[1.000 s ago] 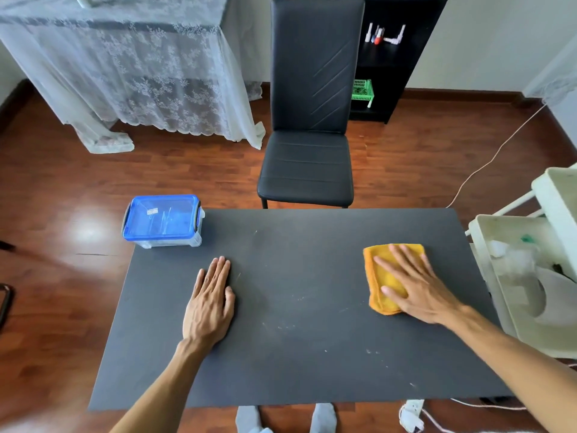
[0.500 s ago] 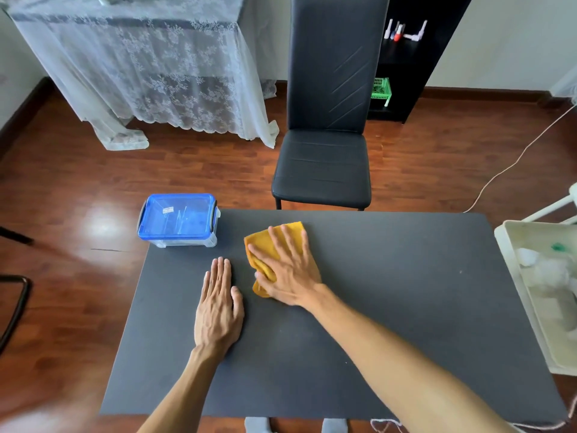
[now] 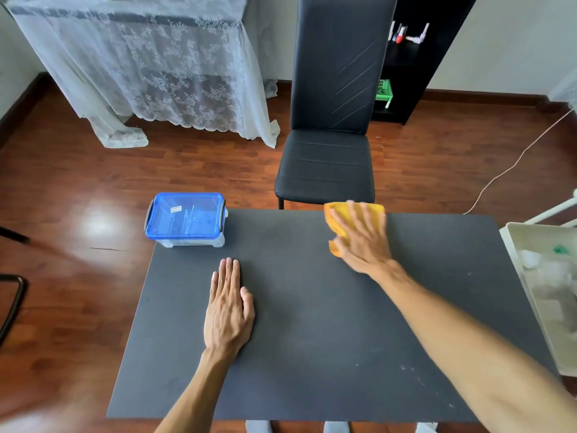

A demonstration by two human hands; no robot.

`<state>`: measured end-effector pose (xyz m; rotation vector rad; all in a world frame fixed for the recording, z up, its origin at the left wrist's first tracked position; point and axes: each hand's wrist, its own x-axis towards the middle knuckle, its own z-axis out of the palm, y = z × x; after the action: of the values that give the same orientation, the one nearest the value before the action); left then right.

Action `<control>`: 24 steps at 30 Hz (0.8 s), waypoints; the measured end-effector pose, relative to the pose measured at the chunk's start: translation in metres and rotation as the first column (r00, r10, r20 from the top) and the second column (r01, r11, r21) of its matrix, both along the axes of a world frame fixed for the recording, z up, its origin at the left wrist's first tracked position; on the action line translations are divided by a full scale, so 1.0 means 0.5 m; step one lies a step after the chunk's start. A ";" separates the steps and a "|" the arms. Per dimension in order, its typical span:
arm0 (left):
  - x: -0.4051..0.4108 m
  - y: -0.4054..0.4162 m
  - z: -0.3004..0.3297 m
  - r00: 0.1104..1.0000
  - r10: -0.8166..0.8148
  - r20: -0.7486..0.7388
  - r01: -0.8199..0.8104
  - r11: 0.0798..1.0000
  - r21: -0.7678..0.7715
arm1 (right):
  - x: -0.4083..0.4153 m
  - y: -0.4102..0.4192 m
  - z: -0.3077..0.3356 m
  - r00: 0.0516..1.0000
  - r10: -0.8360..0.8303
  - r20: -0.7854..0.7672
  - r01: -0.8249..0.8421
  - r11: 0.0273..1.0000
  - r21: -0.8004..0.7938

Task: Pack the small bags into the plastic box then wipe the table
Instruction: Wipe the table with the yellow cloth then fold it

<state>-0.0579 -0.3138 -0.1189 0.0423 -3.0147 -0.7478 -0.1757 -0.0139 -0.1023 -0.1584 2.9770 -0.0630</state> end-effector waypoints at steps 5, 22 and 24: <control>-0.001 -0.006 -0.004 1.000 0.025 -0.013 -0.024 0.999 0.032 | 0.063 -0.267 -0.017 0.869 0.494 -0.011 -0.494 0.867 -0.064; 0.003 0.008 -0.003 0.997 0.074 0.024 -0.073 0.997 -0.035 | 0.137 -0.114 -0.016 0.934 0.357 -0.004 -0.357 0.934 -0.025; 0.010 0.009 0.002 0.997 0.067 0.029 -0.066 0.997 -0.039 | 0.212 -0.137 -0.033 0.850 0.527 -0.023 -0.528 0.848 -0.046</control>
<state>-0.0530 -0.3091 -0.1177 0.1535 -3.0384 -0.6905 -0.0697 -0.0825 -0.1187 -0.9771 2.8239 -0.0697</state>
